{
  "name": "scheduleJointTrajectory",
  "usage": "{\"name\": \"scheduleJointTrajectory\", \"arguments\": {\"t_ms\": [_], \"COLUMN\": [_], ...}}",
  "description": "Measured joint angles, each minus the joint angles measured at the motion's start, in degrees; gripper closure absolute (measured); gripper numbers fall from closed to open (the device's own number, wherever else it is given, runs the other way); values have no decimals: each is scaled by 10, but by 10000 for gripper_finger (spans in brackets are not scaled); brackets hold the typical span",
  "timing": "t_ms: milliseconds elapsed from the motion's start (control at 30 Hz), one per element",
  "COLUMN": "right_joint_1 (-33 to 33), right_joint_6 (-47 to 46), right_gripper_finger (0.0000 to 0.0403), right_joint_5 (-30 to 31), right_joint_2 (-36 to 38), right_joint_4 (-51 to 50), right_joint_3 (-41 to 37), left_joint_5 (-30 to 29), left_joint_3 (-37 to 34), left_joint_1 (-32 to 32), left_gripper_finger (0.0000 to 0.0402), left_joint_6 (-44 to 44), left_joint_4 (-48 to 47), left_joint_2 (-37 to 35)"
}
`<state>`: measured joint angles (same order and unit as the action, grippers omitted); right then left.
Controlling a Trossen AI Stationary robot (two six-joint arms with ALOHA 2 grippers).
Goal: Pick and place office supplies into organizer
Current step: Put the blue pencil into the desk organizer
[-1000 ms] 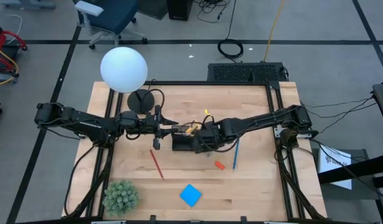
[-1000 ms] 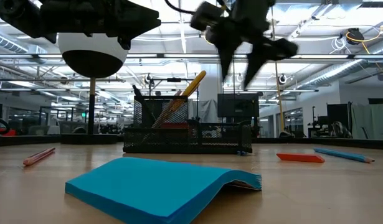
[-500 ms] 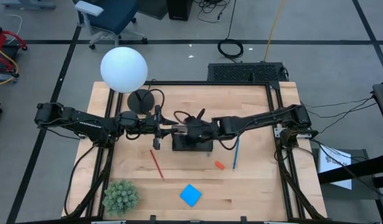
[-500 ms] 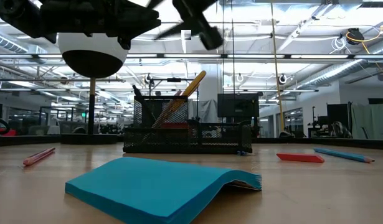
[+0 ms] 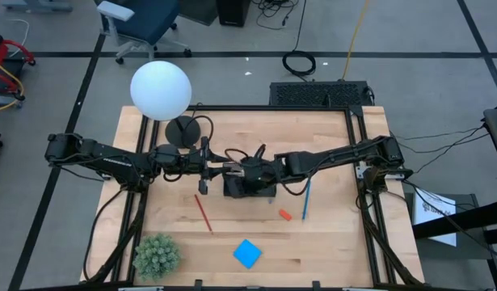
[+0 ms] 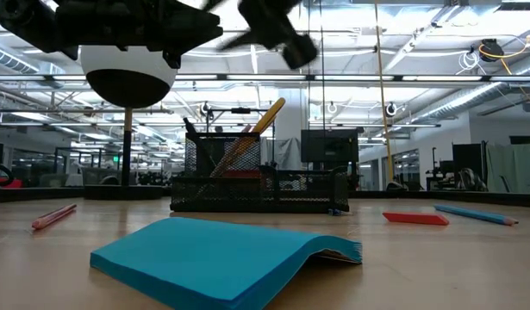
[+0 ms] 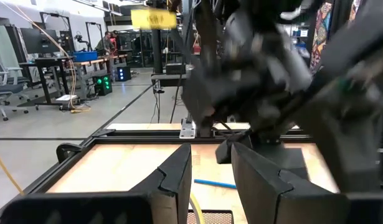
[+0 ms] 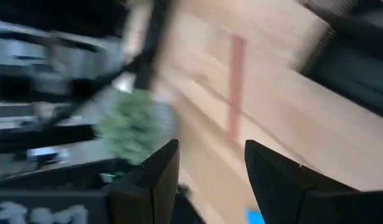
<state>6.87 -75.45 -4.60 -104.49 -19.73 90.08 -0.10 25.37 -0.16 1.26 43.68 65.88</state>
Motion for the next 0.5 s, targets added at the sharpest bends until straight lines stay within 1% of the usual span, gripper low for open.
{"name": "scheduleJointTrajectory", "arguments": {"t_ms": [200, 300, 400, 500], "right_joint_1": [0, 0, 3, 4], "right_joint_6": [-100, -146, -169, -175], "right_gripper_finger": [232, 232, 232, 232], "right_joint_5": [2, 19, 40, 50], "right_joint_2": [0, 0, 0, 0], "right_joint_4": [-238, -354, -433, -466], "right_joint_3": [0, 0, 0, -2], "left_joint_5": [0, 0, 0, 0], "left_joint_3": [0, 0, 0, 0], "left_joint_1": [0, 0, 0, 0], "left_gripper_finger": [289, 288, 289, 289], "left_joint_6": [0, 0, -15, -48], "left_joint_4": [0, 1, 1, 1], "left_joint_2": [0, 0, 0, 0]}}
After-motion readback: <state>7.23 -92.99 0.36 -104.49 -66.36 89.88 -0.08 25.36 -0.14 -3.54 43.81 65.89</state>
